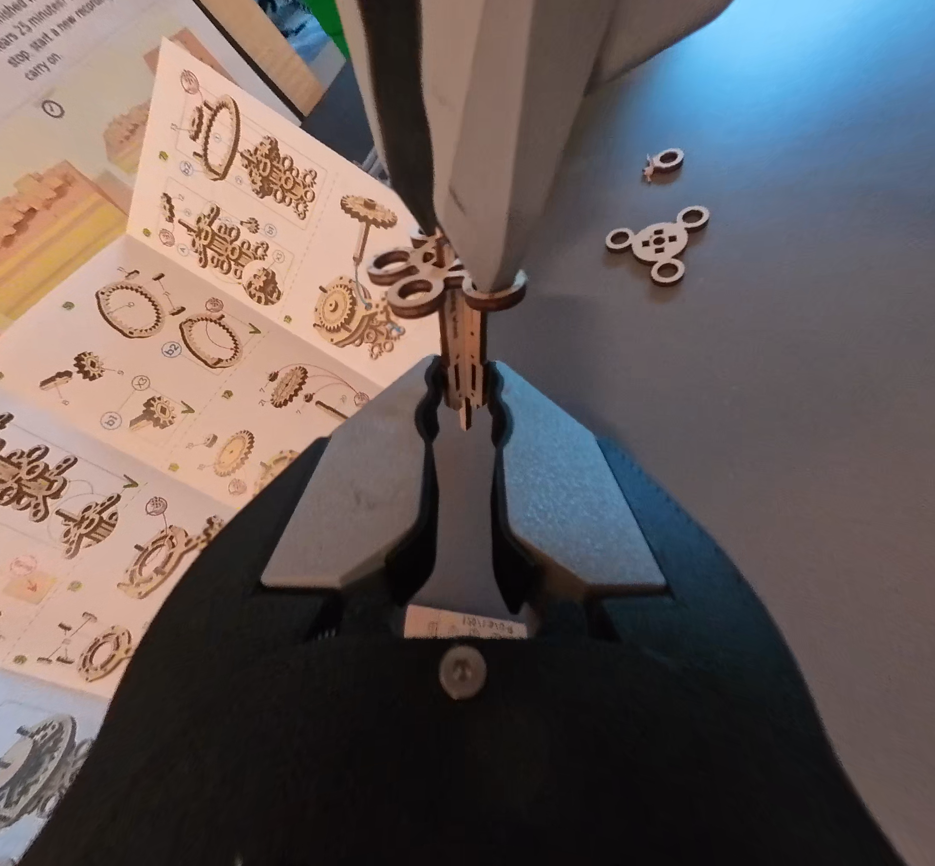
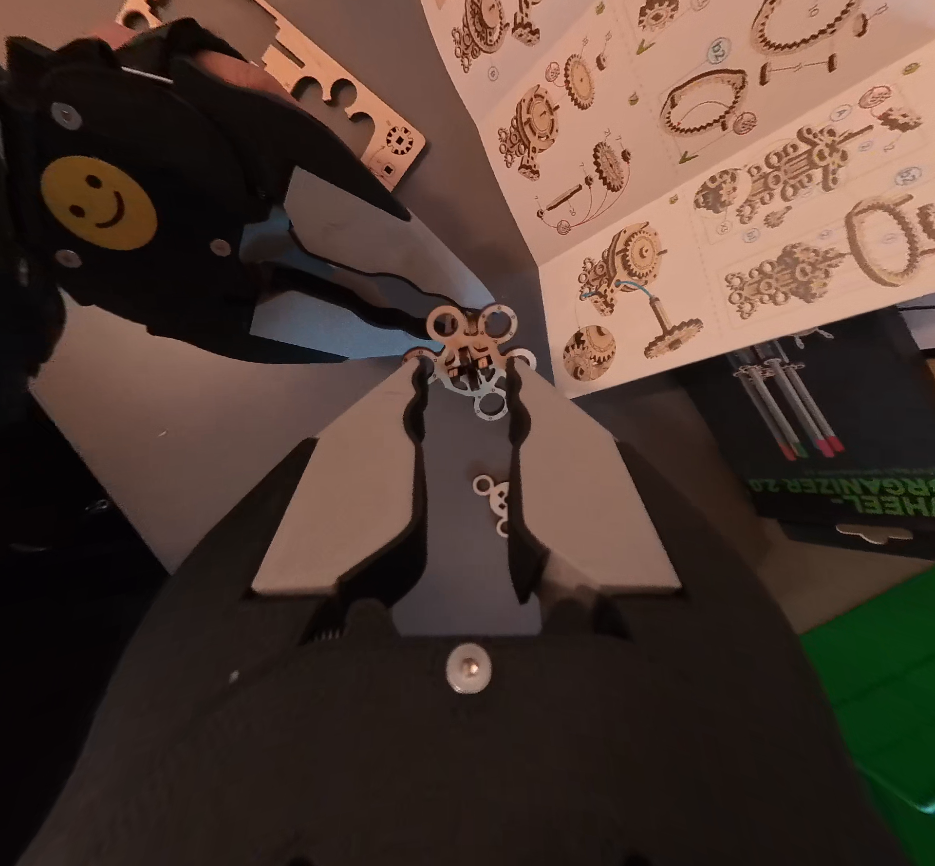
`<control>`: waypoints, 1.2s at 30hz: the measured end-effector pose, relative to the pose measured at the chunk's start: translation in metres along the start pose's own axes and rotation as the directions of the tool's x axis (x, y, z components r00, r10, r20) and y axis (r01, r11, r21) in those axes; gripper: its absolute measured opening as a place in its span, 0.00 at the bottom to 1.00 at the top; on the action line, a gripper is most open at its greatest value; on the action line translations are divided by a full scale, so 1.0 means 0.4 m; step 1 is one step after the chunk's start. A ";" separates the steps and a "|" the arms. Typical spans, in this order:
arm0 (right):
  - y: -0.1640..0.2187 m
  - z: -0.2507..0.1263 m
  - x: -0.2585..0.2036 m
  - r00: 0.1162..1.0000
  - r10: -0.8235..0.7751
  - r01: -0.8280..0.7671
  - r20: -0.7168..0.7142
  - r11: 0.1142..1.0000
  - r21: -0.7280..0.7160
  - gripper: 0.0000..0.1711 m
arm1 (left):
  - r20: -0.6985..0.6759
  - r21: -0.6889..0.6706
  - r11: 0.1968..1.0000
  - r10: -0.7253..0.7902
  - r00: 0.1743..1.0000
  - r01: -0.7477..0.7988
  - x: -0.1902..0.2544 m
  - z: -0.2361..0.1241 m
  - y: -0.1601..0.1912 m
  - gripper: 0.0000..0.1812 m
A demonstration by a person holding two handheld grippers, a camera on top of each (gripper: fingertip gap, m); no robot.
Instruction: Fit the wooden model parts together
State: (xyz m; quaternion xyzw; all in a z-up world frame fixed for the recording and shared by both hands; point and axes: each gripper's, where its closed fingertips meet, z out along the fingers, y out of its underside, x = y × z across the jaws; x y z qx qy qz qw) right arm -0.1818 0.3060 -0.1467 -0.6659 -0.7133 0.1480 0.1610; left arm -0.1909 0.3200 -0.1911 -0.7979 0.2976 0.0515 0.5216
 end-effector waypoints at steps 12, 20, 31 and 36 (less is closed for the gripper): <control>0.009 0.048 0.001 1.000 0.002 -0.002 -0.008 1.000 0.023 0.15 | -0.014 -0.111 0.994 0.007 1.000 -0.009 0.008 0.012 0.044 0.07; -0.034 -0.056 -0.013 0.943 0.125 -0.189 0.308 0.964 0.185 0.25 | -0.335 0.041 0.975 -0.193 0.922 0.219 0.058 -0.014 -0.027 0.08; -0.022 -0.096 -0.042 0.910 0.084 -0.181 0.405 0.962 0.207 0.26 | -0.943 -0.041 0.836 -0.213 0.255 0.547 0.165 -0.209 -0.122 0.08; -0.015 -0.140 -0.079 0.846 0.058 -0.255 0.530 0.917 0.308 0.25 | -0.969 -0.048 0.806 -0.181 0.168 0.590 0.157 -0.234 -0.135 0.08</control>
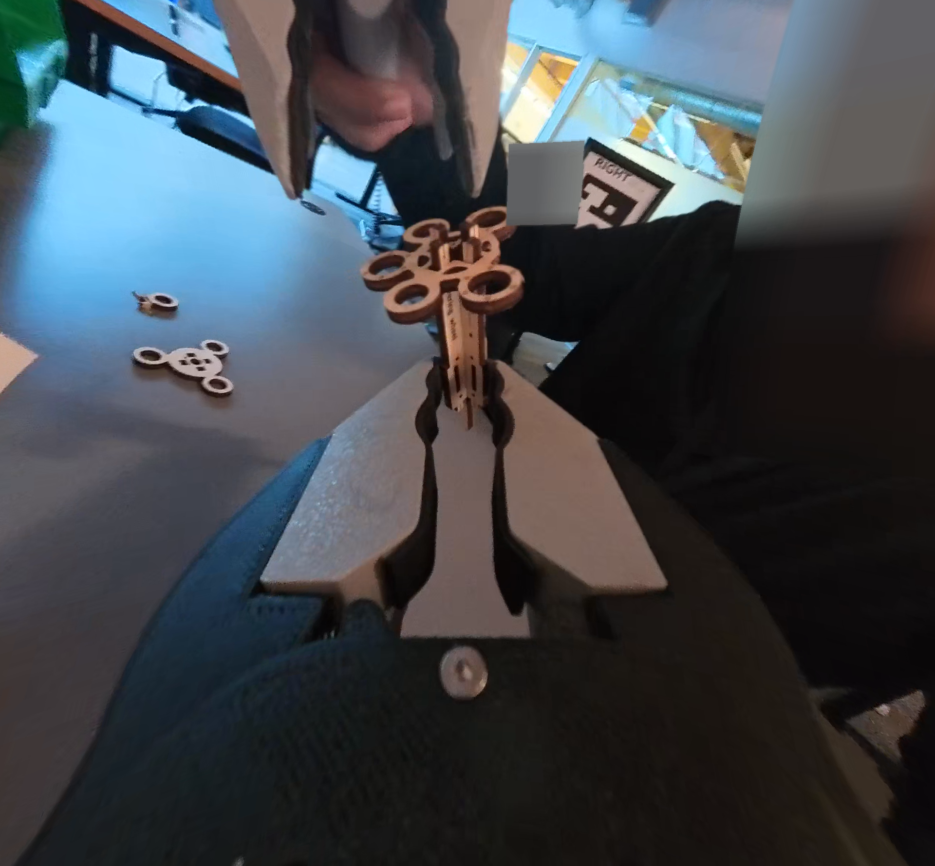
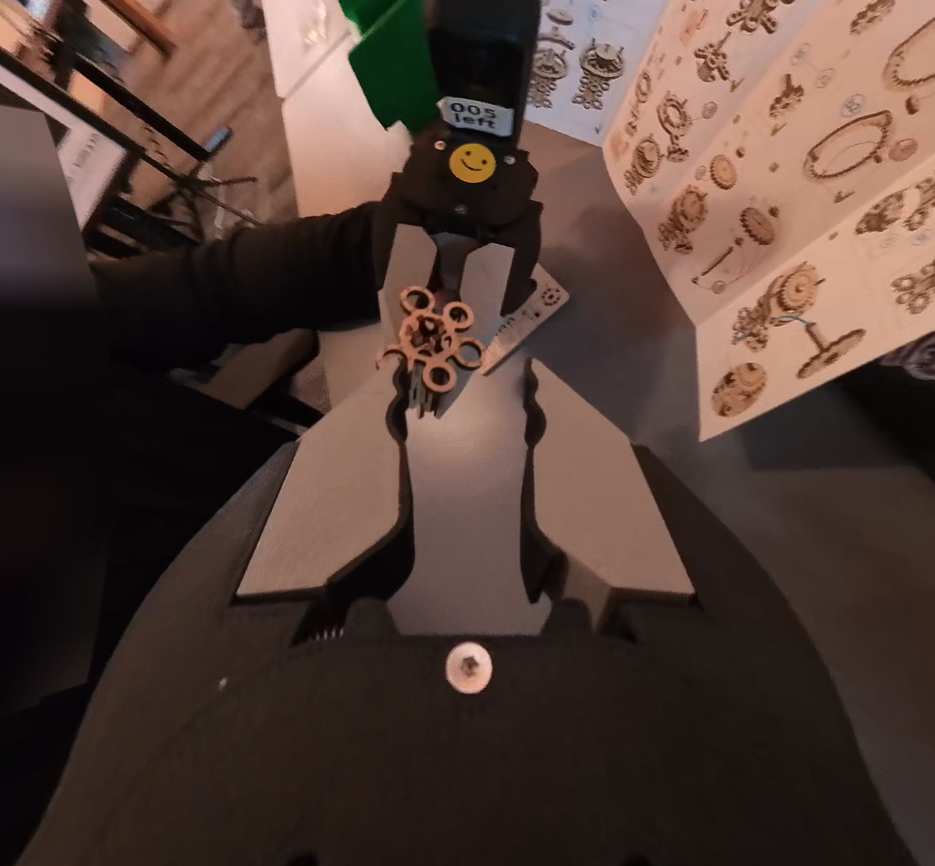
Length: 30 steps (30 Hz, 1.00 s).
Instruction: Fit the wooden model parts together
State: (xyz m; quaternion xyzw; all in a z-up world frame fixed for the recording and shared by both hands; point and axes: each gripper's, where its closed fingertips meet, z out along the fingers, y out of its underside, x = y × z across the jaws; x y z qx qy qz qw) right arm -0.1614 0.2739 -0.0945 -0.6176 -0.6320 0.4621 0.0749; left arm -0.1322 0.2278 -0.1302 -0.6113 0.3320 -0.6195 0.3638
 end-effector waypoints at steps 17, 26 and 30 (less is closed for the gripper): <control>0.028 0.006 -0.027 0.994 -0.017 0.008 0.104 0.997 0.082 0.26 | 0.032 -0.073 0.997 -0.010 0.999 0.013 -0.010 0.029 0.026 0.08; 0.105 0.042 -0.025 0.988 -0.143 0.147 0.066 0.987 -0.068 0.19 | 0.239 -0.217 0.975 0.104 0.965 -0.052 -0.069 0.054 0.068 0.08; 0.151 0.049 -0.018 0.974 -0.226 0.227 0.026 0.968 -0.105 0.16 | 0.361 -0.377 0.919 0.258 0.896 -0.113 -0.109 0.074 0.111 0.08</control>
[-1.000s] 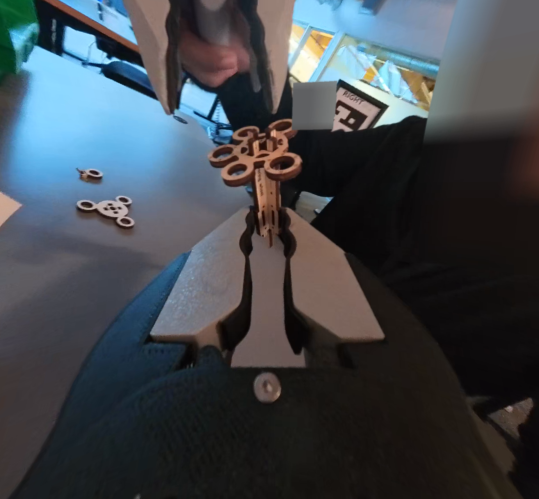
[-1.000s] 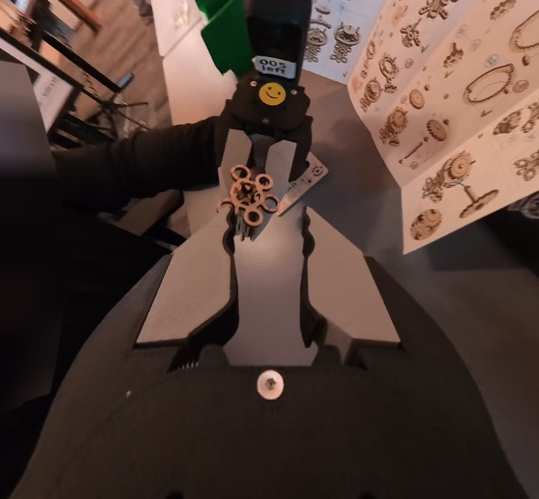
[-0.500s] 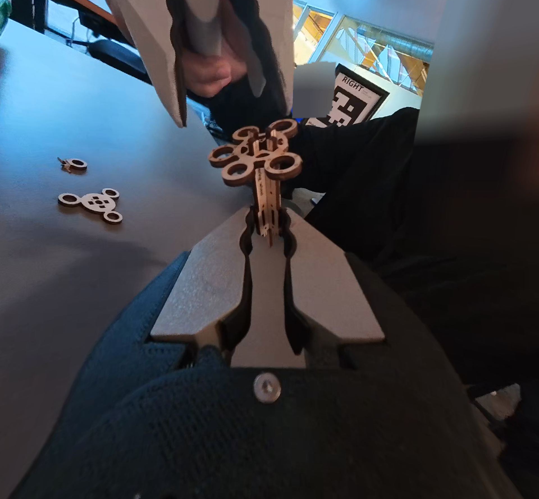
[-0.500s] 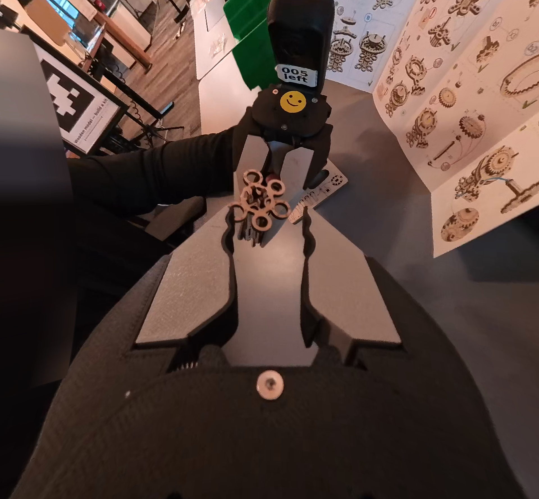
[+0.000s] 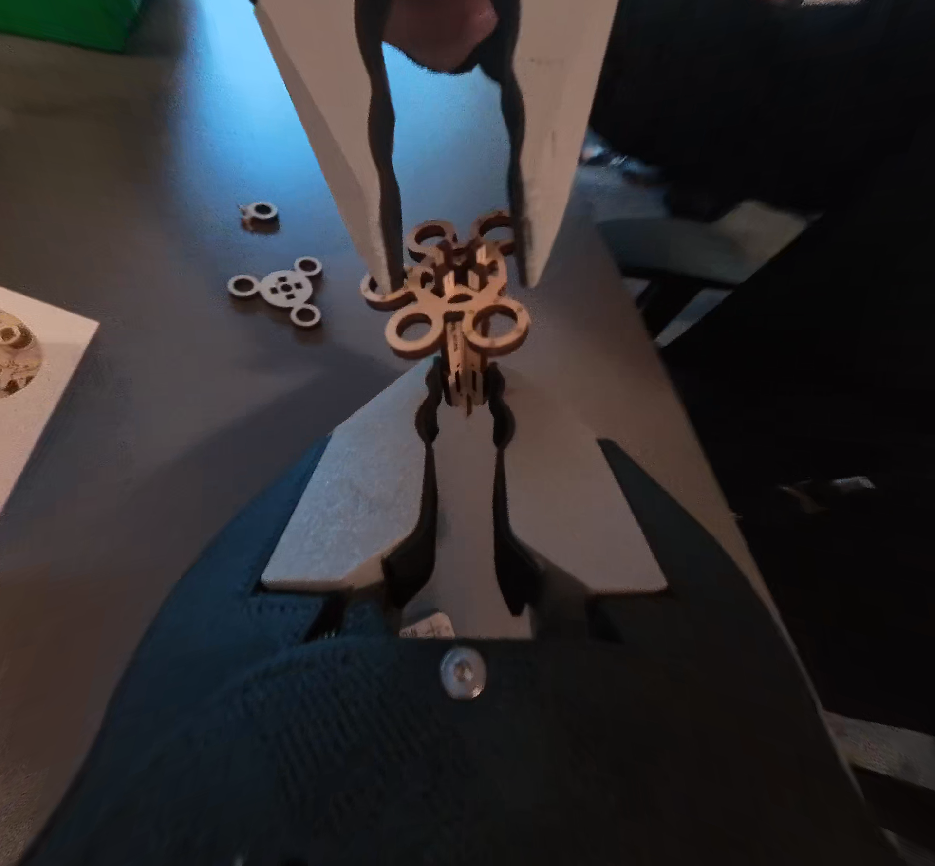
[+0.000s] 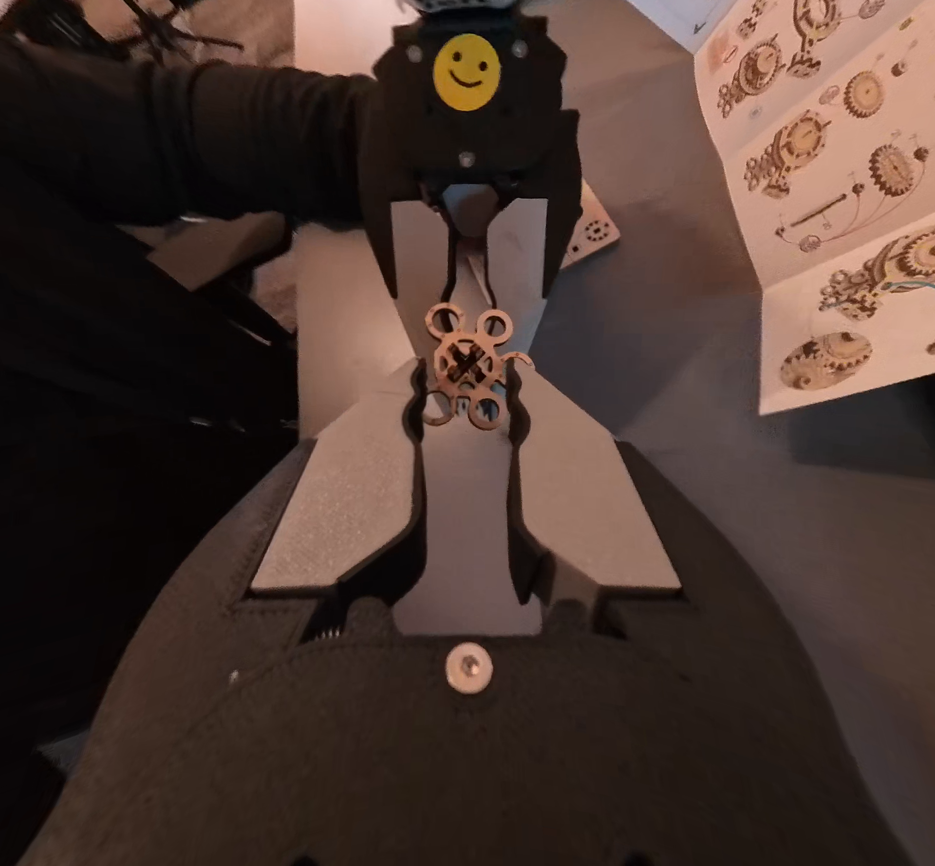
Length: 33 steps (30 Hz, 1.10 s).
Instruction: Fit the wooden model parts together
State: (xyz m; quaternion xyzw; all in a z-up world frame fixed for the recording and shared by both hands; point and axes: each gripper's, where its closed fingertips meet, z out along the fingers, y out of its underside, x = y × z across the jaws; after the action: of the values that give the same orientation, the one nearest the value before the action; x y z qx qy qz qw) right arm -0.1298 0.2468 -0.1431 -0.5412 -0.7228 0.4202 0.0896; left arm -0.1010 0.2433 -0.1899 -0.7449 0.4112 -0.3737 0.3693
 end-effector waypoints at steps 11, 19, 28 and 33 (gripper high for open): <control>0.046 0.003 -0.003 0.973 -0.154 0.145 -0.171 0.987 -0.069 0.17 | 0.133 -0.125 0.990 0.088 0.987 -0.071 -0.016 0.042 0.030 0.09; 0.036 -0.020 -0.021 0.969 -0.208 0.185 -0.136 0.968 -0.168 0.12 | 0.146 -0.172 0.979 0.134 0.980 -0.108 -0.001 0.050 0.032 0.09; 0.058 0.004 -0.034 0.960 -0.253 0.189 -0.121 0.902 -0.387 0.05 | 0.162 -0.193 0.973 0.155 0.974 -0.123 0.002 0.053 0.033 0.08; 0.068 0.001 -0.043 0.966 -0.237 0.157 -0.108 0.862 -0.482 0.05 | 0.176 -0.215 0.965 0.188 0.966 -0.148 0.004 0.055 0.033 0.08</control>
State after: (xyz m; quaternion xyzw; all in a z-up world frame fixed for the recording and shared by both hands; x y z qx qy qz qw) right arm -0.1041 0.2336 -0.1572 -0.5023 -0.8447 0.1754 0.0575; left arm -0.0857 0.2419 -0.2108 -0.7734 0.4705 -0.2231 0.3617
